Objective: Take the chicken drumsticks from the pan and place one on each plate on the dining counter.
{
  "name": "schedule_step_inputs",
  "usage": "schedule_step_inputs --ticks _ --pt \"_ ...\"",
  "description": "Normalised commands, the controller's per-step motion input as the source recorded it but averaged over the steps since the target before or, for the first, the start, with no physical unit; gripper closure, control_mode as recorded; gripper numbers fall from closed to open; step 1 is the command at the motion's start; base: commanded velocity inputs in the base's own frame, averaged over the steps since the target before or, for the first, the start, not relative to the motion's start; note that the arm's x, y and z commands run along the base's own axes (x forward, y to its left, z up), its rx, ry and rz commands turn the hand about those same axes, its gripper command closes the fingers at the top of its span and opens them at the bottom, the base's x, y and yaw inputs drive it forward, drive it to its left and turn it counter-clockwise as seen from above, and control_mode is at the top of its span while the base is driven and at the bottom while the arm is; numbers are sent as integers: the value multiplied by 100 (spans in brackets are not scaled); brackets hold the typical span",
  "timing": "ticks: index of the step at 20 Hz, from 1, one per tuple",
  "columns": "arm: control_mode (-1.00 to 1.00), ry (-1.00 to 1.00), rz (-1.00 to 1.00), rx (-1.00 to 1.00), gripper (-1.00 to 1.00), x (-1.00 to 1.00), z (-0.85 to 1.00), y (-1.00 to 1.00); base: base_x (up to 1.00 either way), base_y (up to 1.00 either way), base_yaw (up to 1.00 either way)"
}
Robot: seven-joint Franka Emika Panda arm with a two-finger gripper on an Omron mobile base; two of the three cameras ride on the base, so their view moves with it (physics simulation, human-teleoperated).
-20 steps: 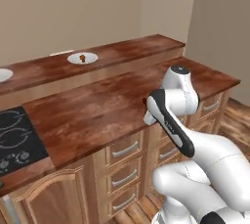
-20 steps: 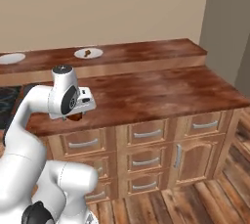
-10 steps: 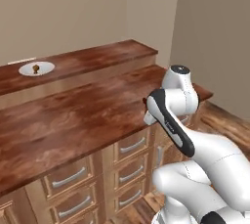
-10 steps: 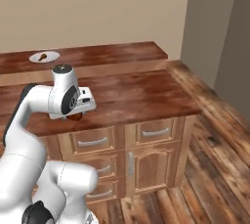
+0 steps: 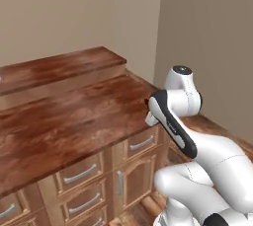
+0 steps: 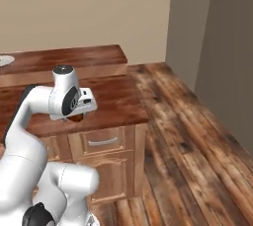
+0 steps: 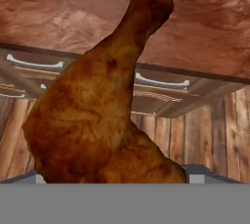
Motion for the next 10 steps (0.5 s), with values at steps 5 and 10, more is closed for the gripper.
schedule_step_inputs --ticks 5,10 --pt "100 0 0 0 100 0 0 0 41 -89 0" --pt "100 0 0 0 100 0 0 0 52 -82 1"
